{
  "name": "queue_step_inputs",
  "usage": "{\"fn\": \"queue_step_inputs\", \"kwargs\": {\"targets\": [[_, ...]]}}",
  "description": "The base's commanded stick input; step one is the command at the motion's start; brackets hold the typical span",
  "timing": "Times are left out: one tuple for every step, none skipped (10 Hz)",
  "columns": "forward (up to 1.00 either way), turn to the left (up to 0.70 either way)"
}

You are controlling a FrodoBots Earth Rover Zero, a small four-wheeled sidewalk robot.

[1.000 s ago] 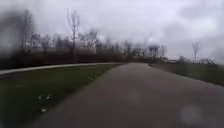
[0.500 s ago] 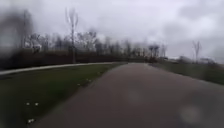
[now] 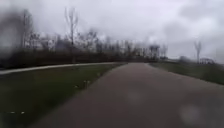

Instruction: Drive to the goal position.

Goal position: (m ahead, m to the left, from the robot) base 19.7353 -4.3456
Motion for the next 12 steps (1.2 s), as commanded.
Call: {"fn": "queue_step_inputs", "kwargs": {"targets": [[0.70,0.00],[0.70,0.00],[0.70,0.00],[0.70,0.00],[0.70,0.00],[0.70,0.00],[0.70,0.00],[0.70,0.00],[0.70,0.00],[0.70,0.00],[0.70,0.00],[0.70,0.00]]}}
